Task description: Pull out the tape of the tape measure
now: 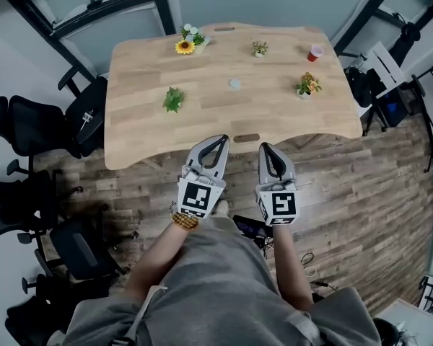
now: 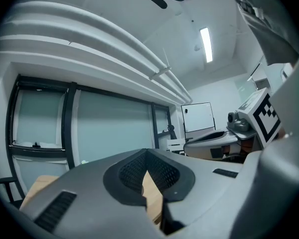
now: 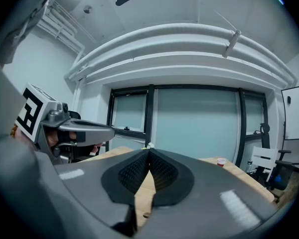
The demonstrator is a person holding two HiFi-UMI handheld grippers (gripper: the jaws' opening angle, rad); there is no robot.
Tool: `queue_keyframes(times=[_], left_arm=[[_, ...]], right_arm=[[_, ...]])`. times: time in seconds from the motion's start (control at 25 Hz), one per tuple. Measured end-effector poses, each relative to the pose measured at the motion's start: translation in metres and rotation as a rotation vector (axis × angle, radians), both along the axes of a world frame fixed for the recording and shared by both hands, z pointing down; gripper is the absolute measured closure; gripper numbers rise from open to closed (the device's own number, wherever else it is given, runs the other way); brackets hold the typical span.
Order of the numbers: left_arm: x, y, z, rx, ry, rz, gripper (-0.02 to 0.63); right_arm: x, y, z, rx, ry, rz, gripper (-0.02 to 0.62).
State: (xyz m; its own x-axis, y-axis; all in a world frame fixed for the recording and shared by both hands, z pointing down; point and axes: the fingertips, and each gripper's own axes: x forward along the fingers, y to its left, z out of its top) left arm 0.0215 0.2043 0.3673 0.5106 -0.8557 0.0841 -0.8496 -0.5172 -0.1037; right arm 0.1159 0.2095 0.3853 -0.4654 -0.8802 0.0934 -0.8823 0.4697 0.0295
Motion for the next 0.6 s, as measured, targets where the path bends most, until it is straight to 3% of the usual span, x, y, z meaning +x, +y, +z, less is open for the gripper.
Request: queue_keyframes(times=[0.6], left_arm=[[0.015, -0.118, 0.014, -0.023, 0.043, 0.025, 0.597]], right_arm=[[0.015, -0.101, 0.005, -0.029, 0.073, 0.003, 0.584]])
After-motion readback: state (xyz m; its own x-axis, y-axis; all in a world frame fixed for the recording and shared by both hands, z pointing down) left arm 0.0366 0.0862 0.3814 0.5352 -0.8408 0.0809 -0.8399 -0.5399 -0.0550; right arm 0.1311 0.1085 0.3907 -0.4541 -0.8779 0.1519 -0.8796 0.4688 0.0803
